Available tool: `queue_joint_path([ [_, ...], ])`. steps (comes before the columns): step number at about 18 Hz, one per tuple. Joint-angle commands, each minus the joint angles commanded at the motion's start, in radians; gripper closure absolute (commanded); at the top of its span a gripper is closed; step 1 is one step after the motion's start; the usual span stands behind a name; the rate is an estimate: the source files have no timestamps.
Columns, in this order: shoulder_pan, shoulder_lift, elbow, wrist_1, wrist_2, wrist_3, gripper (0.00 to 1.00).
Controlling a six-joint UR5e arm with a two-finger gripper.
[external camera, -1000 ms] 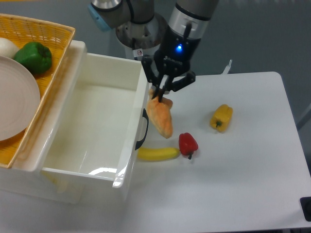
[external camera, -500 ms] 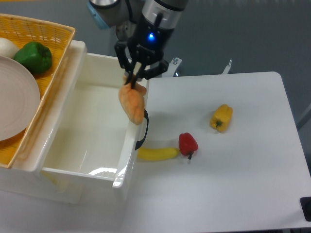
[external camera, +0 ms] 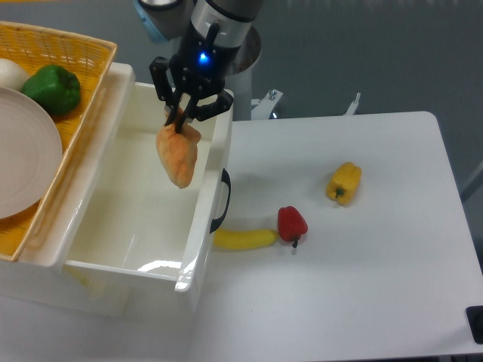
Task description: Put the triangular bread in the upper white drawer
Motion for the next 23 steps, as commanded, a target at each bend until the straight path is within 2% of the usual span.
queue_joint_path([
  [1,-0.005,-0.006,0.0,0.002,-0.002,0.0,0.59],
  [2,-0.008,-0.009,-0.002,0.003,0.0,0.008,0.35],
  [3,-0.008,-0.017,0.0,0.005,0.0,0.008,0.22],
  [4,-0.008,-0.021,0.0,0.005,-0.003,0.008,0.18],
  [5,-0.009,-0.025,0.0,0.006,-0.002,0.008,0.04],
  [11,-0.005,-0.028,0.003,0.011,0.002,0.012,0.0],
  [13,0.005,-0.026,0.008,0.032,0.005,0.014,0.0],
  [16,0.02,-0.026,0.006,0.09,0.084,0.014,0.0],
  [23,0.047,-0.044,0.006,0.129,0.218,0.017,0.0],
])
